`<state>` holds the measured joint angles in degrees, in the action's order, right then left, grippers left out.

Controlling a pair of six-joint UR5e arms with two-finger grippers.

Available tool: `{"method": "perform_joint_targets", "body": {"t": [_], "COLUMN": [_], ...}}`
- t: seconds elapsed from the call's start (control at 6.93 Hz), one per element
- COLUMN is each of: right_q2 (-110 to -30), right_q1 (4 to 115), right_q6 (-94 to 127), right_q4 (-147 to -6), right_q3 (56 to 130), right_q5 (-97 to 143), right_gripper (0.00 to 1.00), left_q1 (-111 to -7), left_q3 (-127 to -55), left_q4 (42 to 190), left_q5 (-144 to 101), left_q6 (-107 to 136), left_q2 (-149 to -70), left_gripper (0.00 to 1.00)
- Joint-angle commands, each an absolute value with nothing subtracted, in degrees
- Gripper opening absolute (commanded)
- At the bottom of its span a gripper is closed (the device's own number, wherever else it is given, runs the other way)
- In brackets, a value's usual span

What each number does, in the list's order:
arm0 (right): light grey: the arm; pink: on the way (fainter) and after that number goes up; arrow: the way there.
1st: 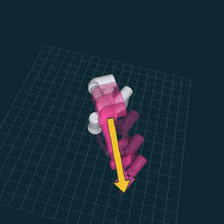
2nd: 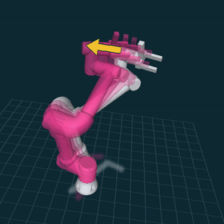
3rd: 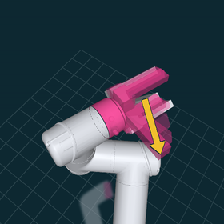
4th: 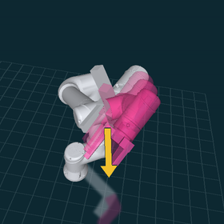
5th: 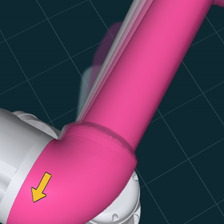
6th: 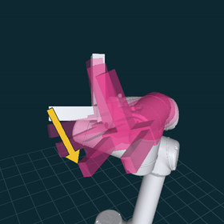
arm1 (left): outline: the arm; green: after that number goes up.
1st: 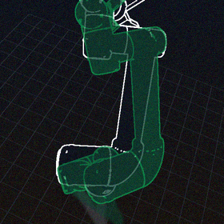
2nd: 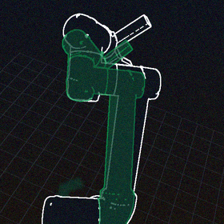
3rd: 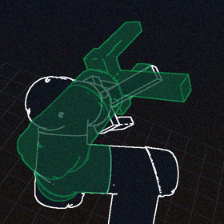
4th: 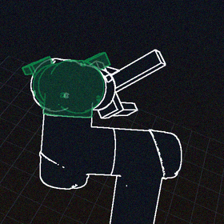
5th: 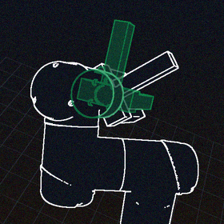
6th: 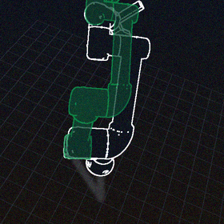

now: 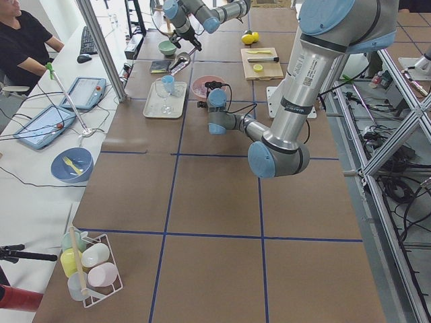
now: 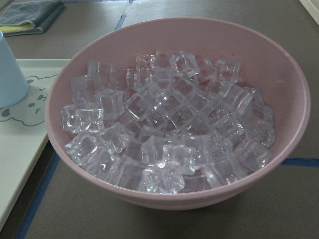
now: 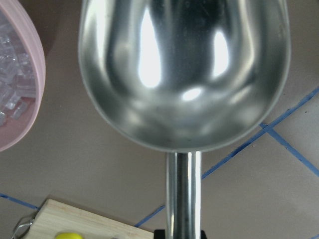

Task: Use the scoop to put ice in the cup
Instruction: 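Bring the empty scoop back toward its spot beside the cutting board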

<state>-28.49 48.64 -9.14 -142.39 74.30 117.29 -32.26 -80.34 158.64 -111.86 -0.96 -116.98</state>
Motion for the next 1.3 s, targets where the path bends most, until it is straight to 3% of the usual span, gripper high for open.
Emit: {"method": "perform_joint_targets", "body": {"t": [0.0, 0.43, 0.87, 1.01, 1.16], "right_q2": [-25.42, -26.35, -44.23, -54.91, -62.76], "right_q1": [48.96, 49.04, 48.69, 46.52, 46.58], "right_q6": [-12.39, -11.17, 16.39, 30.27, 40.15], "right_q4": [-145.37, -145.55, -143.46, -133.17, -118.80], "right_q3": [71.04, 73.62, 100.97, 109.60, 112.30], "right_q5": [115.93, 115.66, 118.64, 118.65, 119.17], "right_gripper": [0.00, 0.00, 0.00, 0.00, 0.00], "left_q1": [-32.17, -32.17, -32.52, -32.52, -32.78], "left_q3": [-80.33, -80.42, -80.42, -80.42, -80.51], "left_q4": [158.64, 158.64, 158.56, 158.55, 158.38], "left_q5": [-111.80, -111.88, -111.89, -111.88, -111.97], "left_q6": [-0.97, -0.88, -0.88, -0.97, -0.97], "left_q2": [-116.98, -116.98, -116.72, -116.20, -116.10], "left_gripper": [1.00, 1.00, 1.00, 1.00, 1.00]}}
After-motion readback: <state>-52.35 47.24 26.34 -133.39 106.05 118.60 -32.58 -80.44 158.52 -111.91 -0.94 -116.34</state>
